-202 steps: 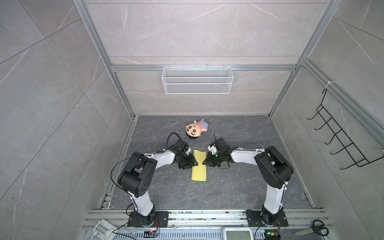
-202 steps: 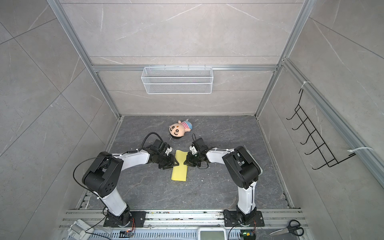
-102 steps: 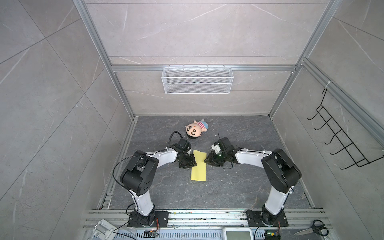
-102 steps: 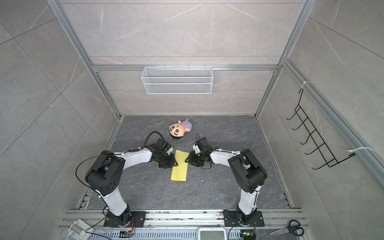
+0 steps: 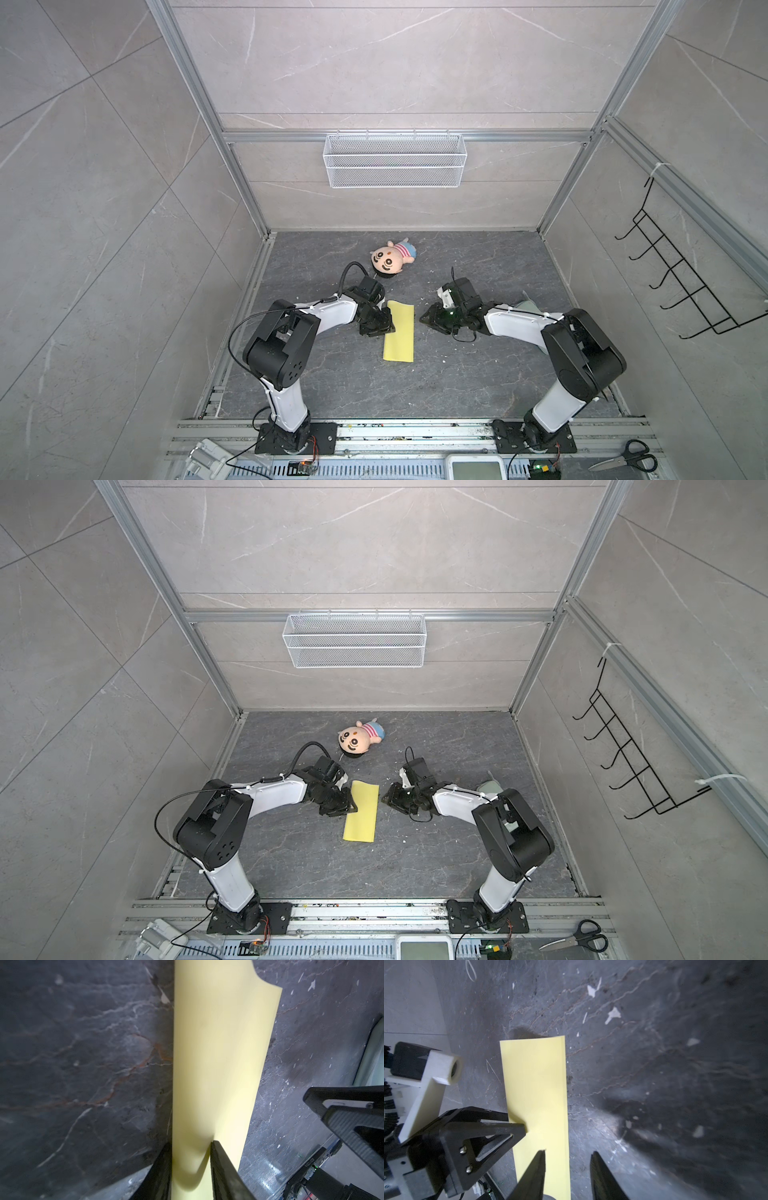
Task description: Fold a paper plane with a square sheet of paper (pick it up from the middle)
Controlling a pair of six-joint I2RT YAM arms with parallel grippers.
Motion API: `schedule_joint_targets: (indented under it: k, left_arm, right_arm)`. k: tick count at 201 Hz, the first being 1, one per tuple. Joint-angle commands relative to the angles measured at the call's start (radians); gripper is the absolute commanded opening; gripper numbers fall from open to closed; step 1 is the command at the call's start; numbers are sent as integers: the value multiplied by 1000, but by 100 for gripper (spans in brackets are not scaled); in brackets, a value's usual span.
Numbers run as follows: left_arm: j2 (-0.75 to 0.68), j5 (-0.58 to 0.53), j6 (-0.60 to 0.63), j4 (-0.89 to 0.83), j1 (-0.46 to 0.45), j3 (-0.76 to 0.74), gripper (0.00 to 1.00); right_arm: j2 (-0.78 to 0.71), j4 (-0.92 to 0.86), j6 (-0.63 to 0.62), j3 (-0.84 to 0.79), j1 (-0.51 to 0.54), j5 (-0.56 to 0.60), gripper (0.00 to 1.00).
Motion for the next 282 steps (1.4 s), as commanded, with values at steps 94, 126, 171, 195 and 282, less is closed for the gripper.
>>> schedule_joint_targets:
  k: [94, 126, 171, 195, 282]
  left_arm:
    - [71, -95, -44, -103, -21, -9, 35]
    - [86, -107, -44, -122, -27, -1, 36]
    - [108, -115, -26, -149, -45, 7, 37]
    - [114, -136, -33, -170, -47, 8, 37]
    - [140, -169, -53, -208, -55, 25, 38]
  right_arm:
    - [-140, -16, -40, -51, -49, 140, 73]
    - [-133, -8, -39, -60, -50, 133, 78]
    - [-134, 1, -43, -70, -49, 132, 87]
    - [-134, 3, -64, -71, -49, 129, 92]
    - [-114, 24, -89, -77, -49, 103, 95]
